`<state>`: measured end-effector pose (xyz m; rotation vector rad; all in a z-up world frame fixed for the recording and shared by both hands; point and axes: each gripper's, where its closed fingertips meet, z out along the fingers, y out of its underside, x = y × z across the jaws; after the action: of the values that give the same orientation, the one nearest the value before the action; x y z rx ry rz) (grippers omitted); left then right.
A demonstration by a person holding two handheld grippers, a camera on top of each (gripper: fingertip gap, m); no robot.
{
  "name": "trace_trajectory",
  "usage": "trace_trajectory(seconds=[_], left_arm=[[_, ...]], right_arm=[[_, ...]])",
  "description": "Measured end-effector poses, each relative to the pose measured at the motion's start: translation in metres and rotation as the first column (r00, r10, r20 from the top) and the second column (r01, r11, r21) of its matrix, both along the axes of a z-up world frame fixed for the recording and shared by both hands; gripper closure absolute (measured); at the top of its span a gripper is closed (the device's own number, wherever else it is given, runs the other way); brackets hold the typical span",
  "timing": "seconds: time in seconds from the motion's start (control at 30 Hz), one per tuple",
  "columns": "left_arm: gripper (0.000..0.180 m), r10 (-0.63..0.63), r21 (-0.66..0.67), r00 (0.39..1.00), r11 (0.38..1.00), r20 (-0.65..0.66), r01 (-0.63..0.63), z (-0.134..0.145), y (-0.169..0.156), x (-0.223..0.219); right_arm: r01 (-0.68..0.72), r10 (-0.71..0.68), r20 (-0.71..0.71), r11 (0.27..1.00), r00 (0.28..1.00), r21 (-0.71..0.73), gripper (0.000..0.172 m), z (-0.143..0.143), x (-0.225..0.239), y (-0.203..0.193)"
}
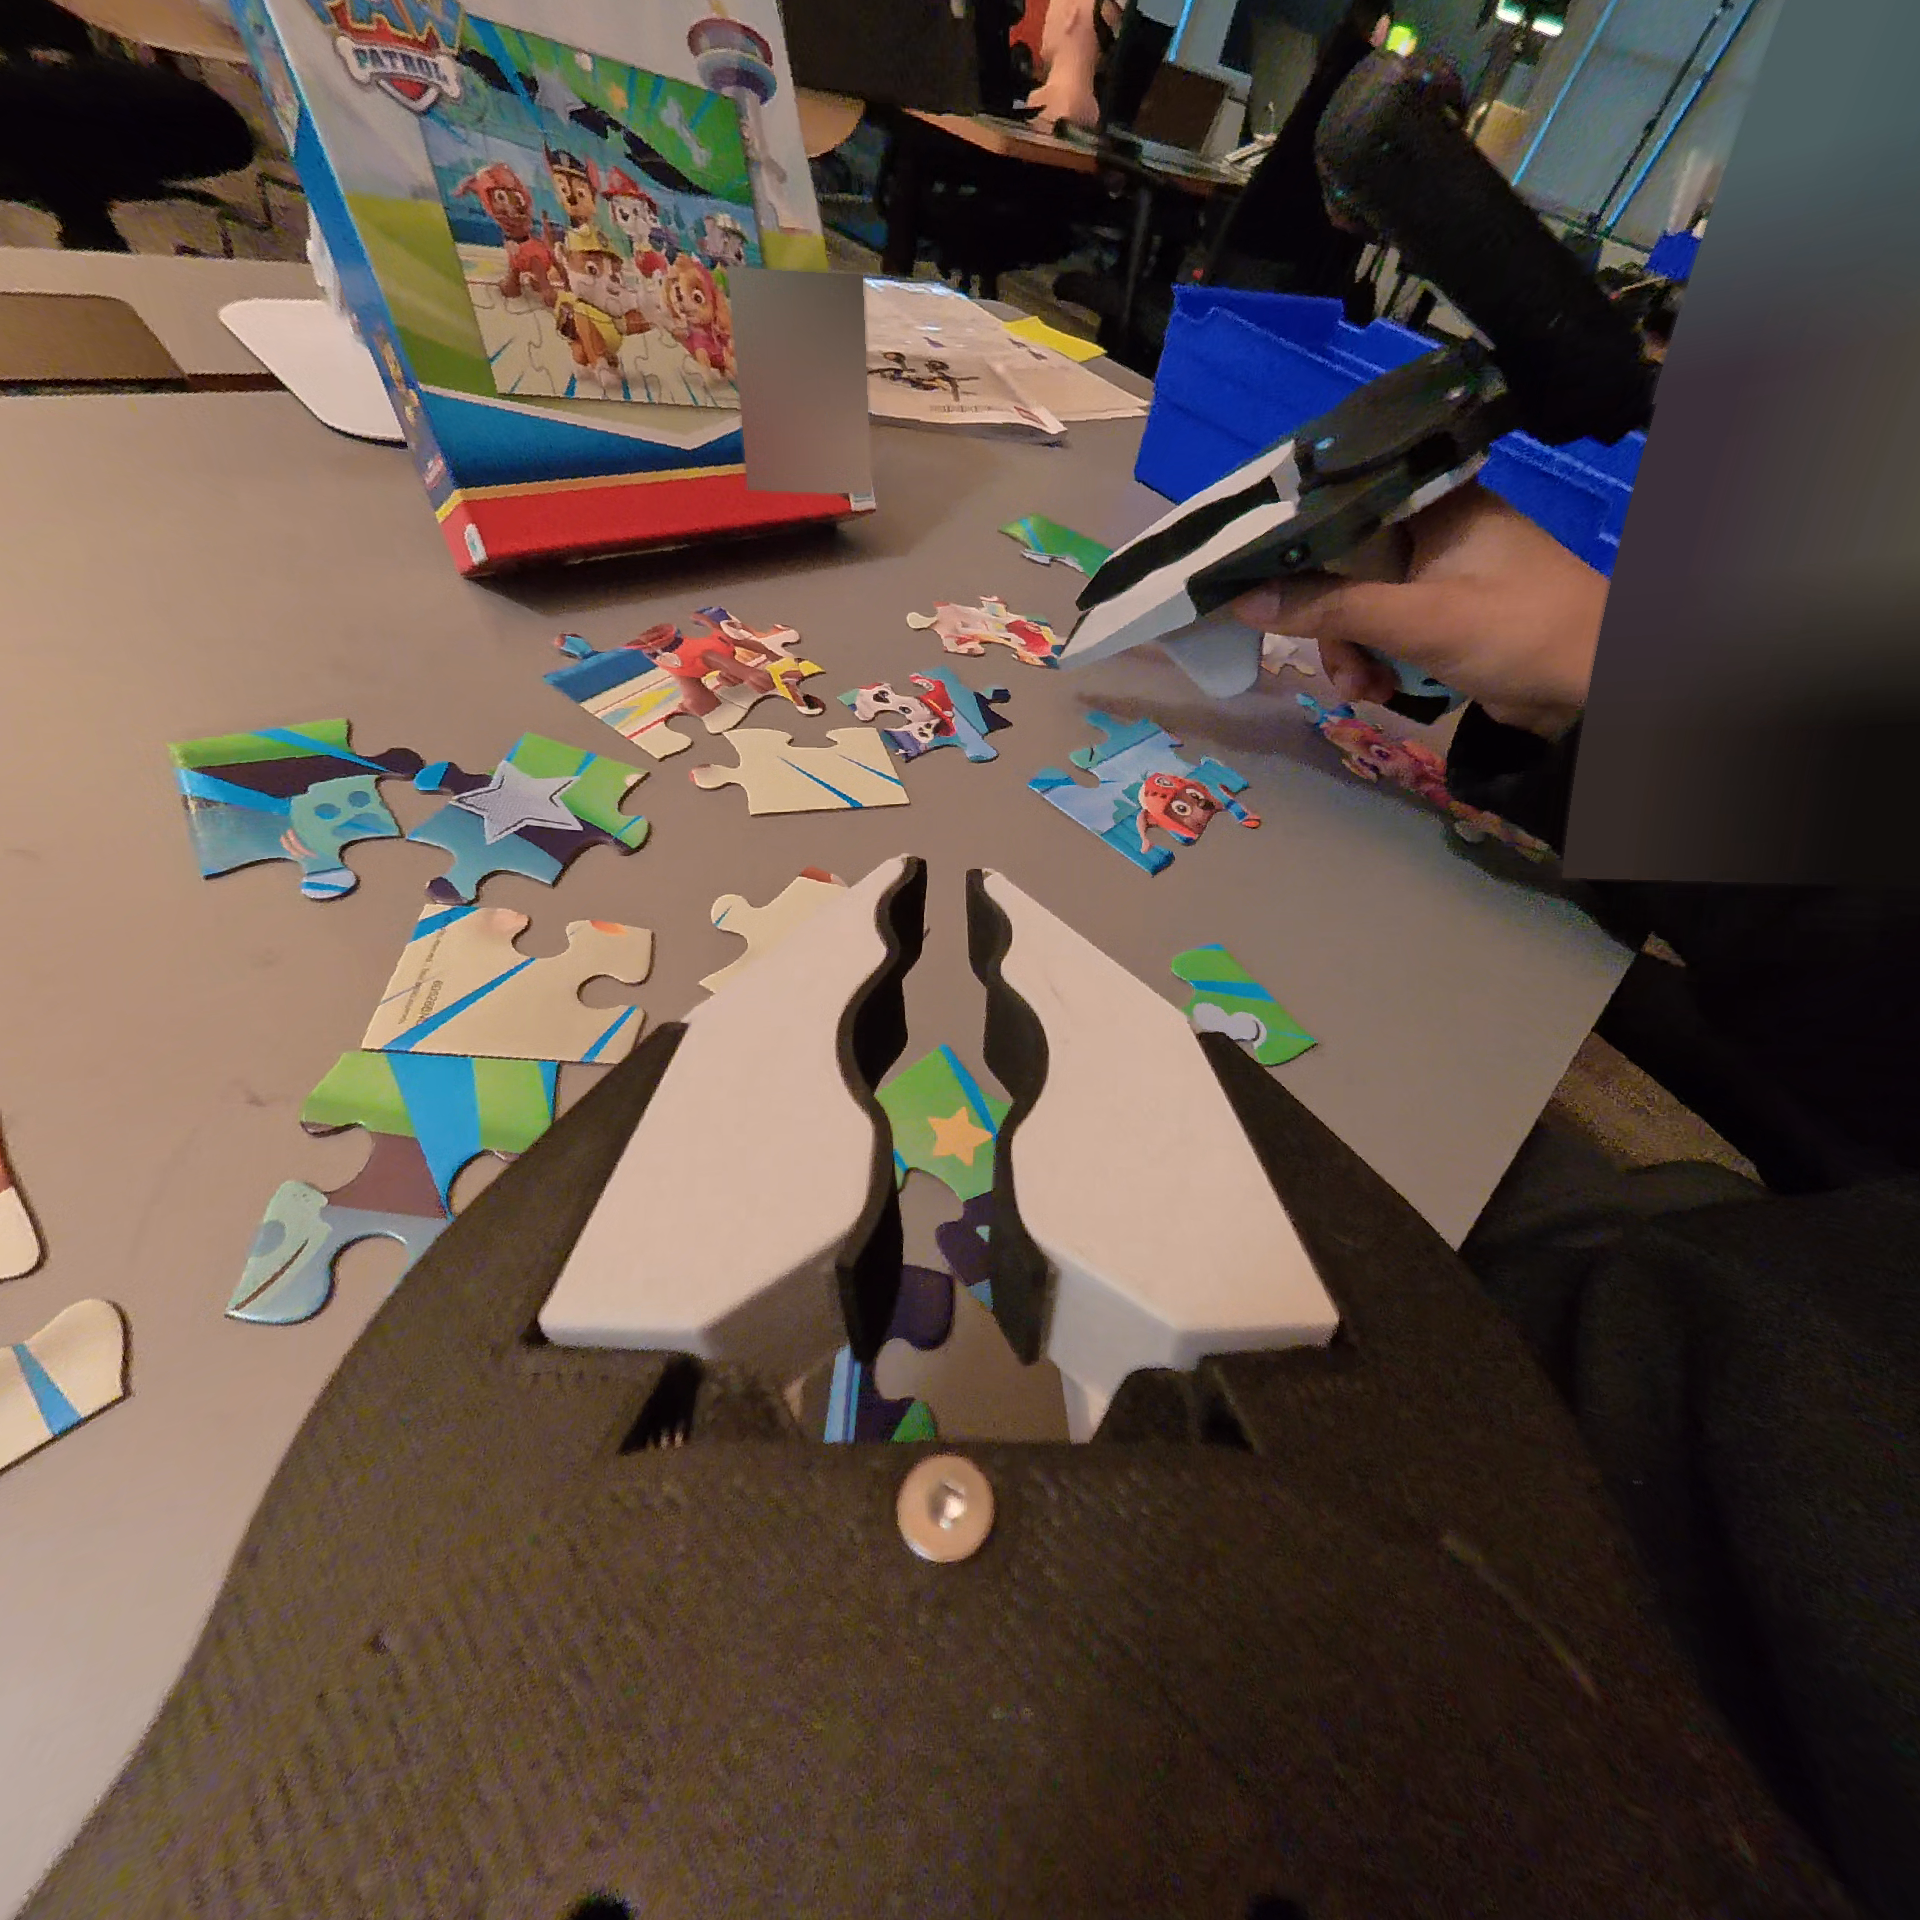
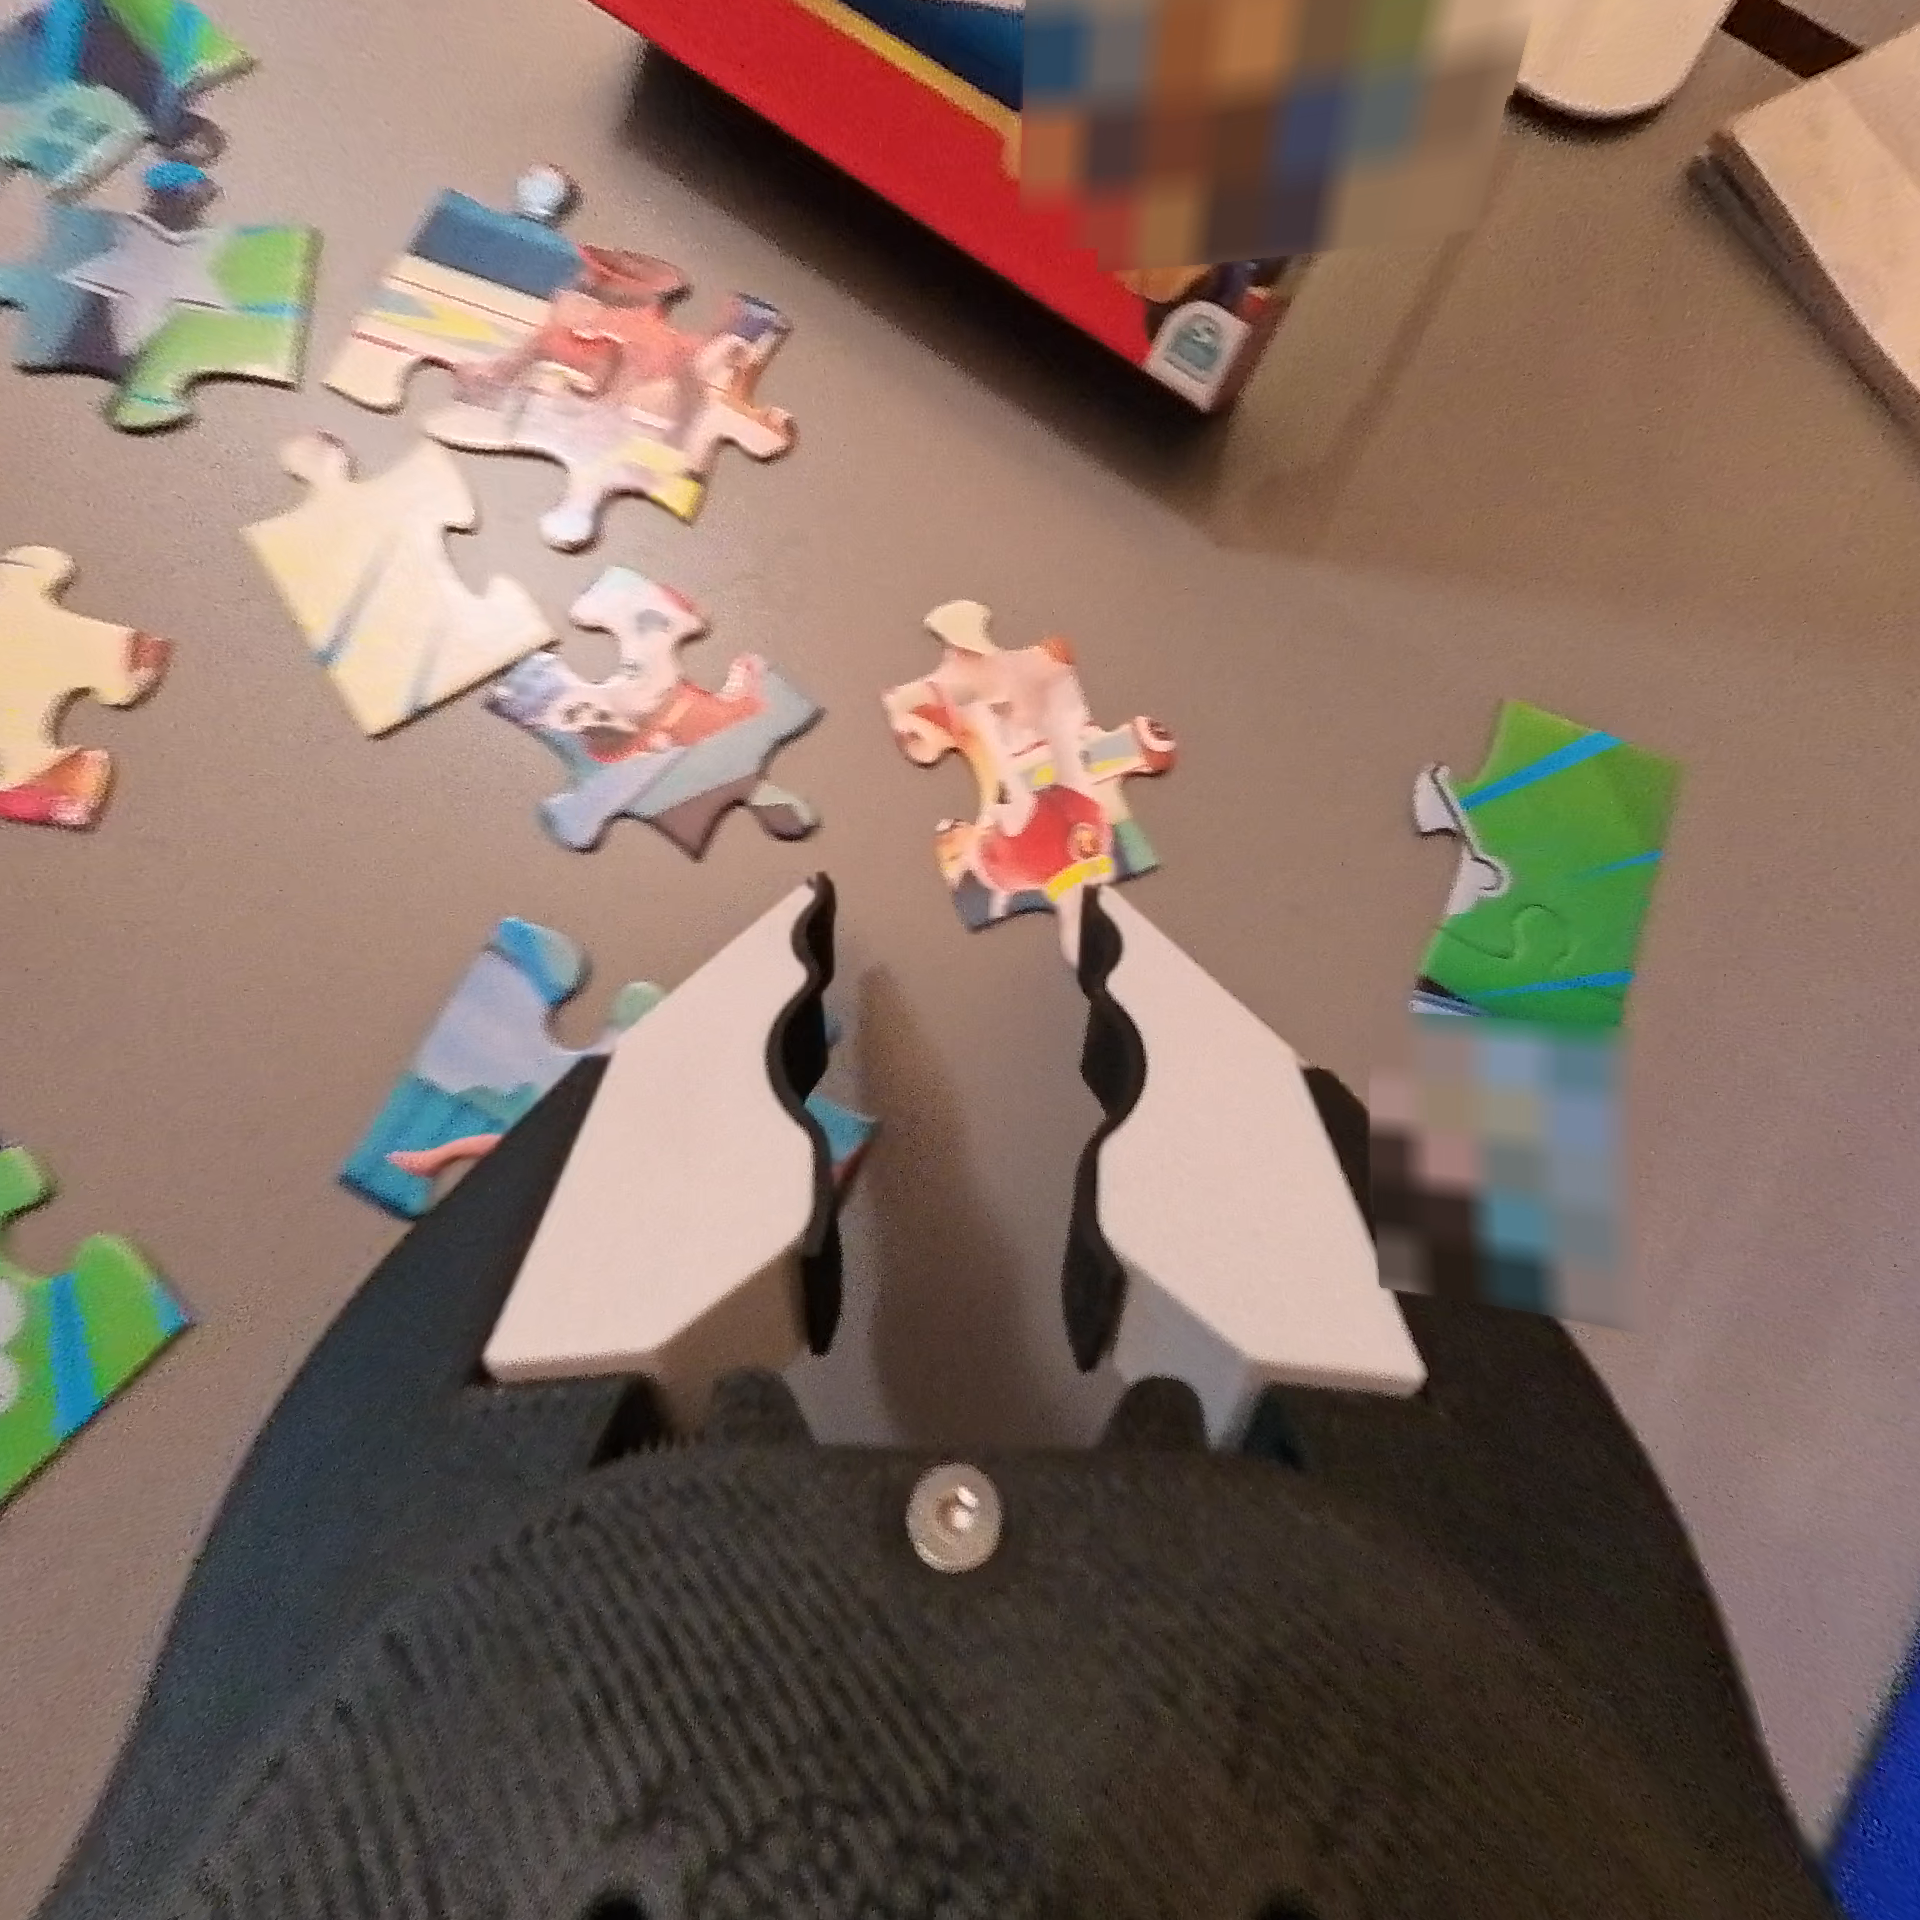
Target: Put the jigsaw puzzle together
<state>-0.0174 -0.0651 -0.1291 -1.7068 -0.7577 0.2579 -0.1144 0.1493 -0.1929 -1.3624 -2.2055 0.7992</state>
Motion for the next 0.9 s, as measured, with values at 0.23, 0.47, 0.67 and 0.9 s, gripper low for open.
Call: trace_trajectory(seconds=[0.23,0.47,0.67,0.9], left_arm=[[0.174,0.014,0.03,1.0,0.999,0.014,-0.015,0.0,-0.008,-0.005],[0.175,0.004,0.055,1.0,0.998,0.017,-0.005,0.001,-0.008,-0.007],[0.175,0.001,0.053,1.0,0.999,0.009,-0.002,0.002,-0.005,-0.007],[0.176,0.01,0.053,1.0,0.999,-0.002,-0.01,0.004,-0.004,-0.01]], right_arm=[[-0.053,0.053,0.13,0.999,0.99,-0.003,0.139,-0.017,-0.008,0.014],[-0.122,0.107,0.104,0.981,0.989,0.154,0.143,-0.014,-0.02,0.037],[-0.121,0.111,0.052,0.956,0.992,0.267,0.147,-0.012,-0.047,0.053],[-0.098,0.094,0.037,0.986,0.995,0.136,0.14,-0.001,-0.035,0.035]])
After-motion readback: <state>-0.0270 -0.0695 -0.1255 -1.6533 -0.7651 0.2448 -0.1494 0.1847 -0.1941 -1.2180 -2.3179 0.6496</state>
